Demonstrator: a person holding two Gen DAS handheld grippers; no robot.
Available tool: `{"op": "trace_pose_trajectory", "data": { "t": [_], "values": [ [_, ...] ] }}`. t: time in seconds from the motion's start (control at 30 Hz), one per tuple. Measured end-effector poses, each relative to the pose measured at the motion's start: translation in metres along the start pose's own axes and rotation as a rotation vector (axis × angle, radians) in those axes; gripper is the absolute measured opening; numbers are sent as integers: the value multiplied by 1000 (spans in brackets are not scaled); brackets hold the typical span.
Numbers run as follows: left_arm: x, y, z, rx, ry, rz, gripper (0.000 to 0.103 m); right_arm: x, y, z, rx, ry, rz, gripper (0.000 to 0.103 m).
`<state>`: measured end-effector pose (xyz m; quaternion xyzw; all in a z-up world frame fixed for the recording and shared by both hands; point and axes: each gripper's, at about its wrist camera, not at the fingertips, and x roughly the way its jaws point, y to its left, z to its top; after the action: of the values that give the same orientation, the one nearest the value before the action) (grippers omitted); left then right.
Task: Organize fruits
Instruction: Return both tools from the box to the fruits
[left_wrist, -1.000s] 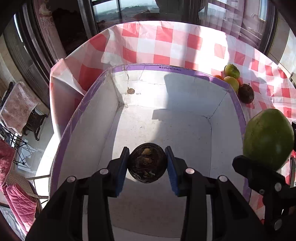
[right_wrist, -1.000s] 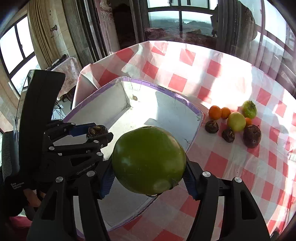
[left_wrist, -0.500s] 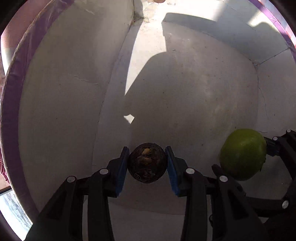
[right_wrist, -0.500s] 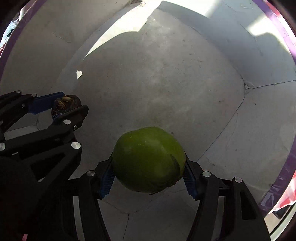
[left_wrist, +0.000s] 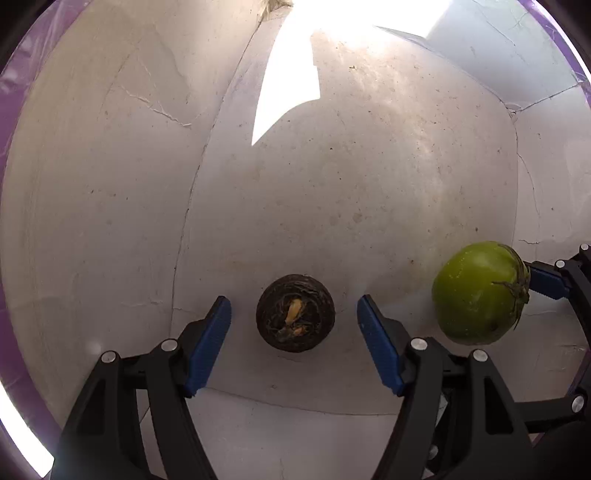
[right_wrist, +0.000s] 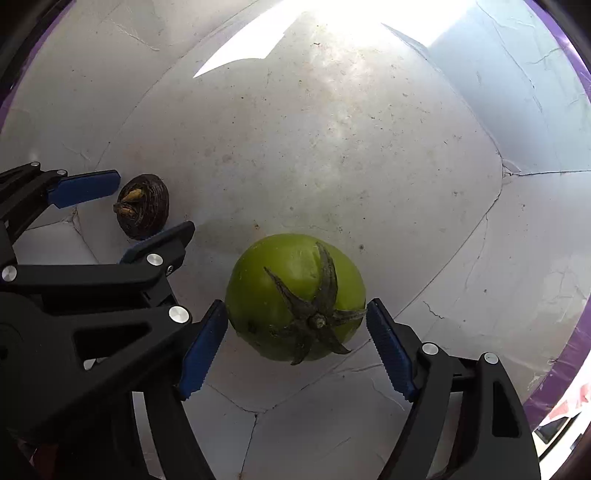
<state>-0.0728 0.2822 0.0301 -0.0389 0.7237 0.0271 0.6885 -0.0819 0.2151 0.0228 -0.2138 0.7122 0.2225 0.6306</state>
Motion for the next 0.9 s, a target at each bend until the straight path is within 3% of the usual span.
{"op": "trace_pose_trajectory", "data": {
  "t": [0.1,0.17,0.3,0.37,0.43,0.5,0.6,0.67,0.7,0.9],
  "values": [
    [-12,2,-6,-52,-14,-40,71,-16,4,-18,-43,-89,16,72],
    [-30,5,-9,-87,-93,-99,72,-36,2,-32,-65,-204,4,72],
    [-100,-1,-22,-144,-409,-239,84,-97,-23,-71,-44,-509,57,72],
    [-129,-3,-29,-183,-559,-283,101,-129,-46,-98,-7,-694,94,79],
    [-150,7,-45,-191,-691,-221,101,-165,-83,-117,92,-901,110,87],
    [-174,-7,-49,-135,-793,-162,101,-178,-123,-137,240,-1015,144,88],
    [-194,-27,-43,-67,-911,-90,101,-179,-185,-162,456,-1063,132,88],
    [-194,-47,-38,-41,-957,-41,101,-170,-222,-156,587,-1004,20,88],
    [-192,-60,-33,-37,-960,-26,101,-144,-240,-146,624,-957,-21,88],
    [-173,-157,-11,26,-907,-102,101,-36,-297,-122,621,-731,-136,85]
  ]
}}
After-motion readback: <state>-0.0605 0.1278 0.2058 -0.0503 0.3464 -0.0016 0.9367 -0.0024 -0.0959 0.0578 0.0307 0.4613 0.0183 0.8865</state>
